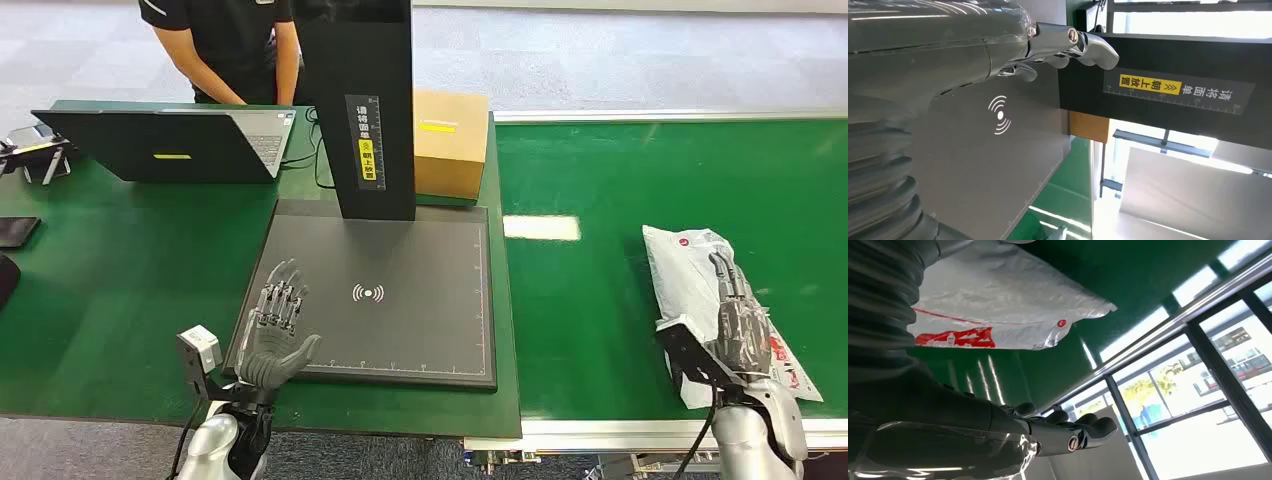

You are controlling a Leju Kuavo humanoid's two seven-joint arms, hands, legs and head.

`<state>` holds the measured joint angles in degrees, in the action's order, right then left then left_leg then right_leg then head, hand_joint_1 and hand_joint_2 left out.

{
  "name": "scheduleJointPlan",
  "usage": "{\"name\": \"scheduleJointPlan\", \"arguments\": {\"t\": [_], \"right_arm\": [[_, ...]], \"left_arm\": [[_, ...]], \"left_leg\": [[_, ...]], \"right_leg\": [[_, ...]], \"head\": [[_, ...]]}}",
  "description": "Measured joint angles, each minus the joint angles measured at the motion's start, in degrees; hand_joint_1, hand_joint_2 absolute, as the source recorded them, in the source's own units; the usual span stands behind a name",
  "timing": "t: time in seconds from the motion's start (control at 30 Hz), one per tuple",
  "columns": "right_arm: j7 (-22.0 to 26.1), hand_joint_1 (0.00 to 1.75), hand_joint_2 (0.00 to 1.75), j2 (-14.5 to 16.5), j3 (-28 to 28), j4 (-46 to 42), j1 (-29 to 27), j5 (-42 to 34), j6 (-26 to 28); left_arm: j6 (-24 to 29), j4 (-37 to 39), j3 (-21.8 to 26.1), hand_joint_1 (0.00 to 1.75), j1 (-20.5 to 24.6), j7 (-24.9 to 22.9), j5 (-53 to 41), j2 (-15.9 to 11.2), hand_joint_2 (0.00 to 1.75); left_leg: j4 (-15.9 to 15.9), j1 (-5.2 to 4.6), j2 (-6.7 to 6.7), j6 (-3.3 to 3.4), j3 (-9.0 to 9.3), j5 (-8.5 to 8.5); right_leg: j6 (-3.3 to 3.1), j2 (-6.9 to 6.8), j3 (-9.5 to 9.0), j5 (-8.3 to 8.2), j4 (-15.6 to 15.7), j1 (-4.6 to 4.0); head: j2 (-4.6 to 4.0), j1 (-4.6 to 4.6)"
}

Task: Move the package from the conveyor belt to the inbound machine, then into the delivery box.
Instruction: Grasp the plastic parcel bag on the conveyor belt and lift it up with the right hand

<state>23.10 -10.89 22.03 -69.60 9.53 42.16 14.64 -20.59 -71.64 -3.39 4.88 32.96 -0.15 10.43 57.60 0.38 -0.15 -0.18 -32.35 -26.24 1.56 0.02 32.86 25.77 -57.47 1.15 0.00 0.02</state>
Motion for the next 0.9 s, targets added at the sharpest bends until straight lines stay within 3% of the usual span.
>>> {"name": "scheduleJointPlan", "arguments": {"t": [0.47, 0.67, 0.9], "right_arm": [[-5.34, 0.00, 1.75, -6.92, 4.01, 16.45, 4.00, 3.82, 0.70], [-10.97, 0.00, 1.75, -7.92, 5.87, 24.96, 5.37, 3.76, -5.95], [-11.11, 0.00, 1.75, -9.10, 7.81, 33.20, 8.34, 0.25, -15.76]], "left_arm": [[0.21, 2.05, -0.39, 0.00, 0.10, 0.66, 1.24, -0.15, 1.75], [0.36, 3.00, -1.14, 0.00, 0.21, 0.68, 1.28, -0.41, 1.75], [0.37, 4.46, -1.62, 0.00, 1.19, 1.02, 1.29, -0.70, 1.75]], "left_leg": [[0.00, -0.09, -0.01, 0.08, -0.01, 0.03], [0.00, -0.09, 0.00, 0.09, 0.00, 0.03], [0.00, -0.09, 0.02, 0.11, 0.03, 0.04]], "right_leg": [[0.07, -0.01, 0.02, -0.03, 0.00, 0.09], [0.07, 0.00, 0.03, -0.03, 0.00, 0.09], [0.13, 0.01, 0.00, -0.06, 0.01, 0.09]], "head": [[0.00, -0.01], [0.00, -0.01], [0.00, -0.02]]}}
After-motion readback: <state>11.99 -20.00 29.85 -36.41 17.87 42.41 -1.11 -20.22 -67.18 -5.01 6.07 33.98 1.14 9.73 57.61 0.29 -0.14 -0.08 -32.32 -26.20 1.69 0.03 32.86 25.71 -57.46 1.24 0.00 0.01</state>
